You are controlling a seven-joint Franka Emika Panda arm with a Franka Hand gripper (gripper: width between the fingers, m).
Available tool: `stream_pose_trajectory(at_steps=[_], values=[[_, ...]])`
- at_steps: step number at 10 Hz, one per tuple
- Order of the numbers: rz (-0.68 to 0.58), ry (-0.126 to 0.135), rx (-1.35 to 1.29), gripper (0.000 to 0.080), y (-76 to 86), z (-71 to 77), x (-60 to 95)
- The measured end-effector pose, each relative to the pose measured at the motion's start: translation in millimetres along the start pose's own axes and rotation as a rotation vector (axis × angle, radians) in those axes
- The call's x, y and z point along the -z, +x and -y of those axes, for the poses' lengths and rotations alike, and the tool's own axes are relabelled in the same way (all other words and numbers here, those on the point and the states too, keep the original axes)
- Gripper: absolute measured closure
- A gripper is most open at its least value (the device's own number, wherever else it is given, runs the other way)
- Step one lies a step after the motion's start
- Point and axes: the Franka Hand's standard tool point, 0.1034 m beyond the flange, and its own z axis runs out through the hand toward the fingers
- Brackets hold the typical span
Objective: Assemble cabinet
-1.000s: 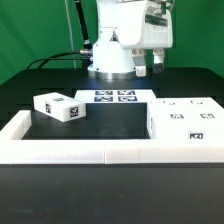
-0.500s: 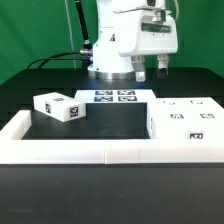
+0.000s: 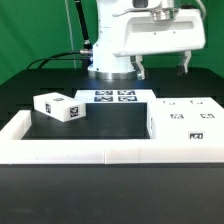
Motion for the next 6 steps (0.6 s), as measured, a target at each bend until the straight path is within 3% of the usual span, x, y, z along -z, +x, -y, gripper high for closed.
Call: stream_pose_trajectory(at_steps=[2, 6], values=[[0.009, 0.003, -0.224, 0.0002, -1.8, 19.2, -9.6], [0.014, 0.003, -0.329, 0.0002, -5.3, 16.8, -14.2]])
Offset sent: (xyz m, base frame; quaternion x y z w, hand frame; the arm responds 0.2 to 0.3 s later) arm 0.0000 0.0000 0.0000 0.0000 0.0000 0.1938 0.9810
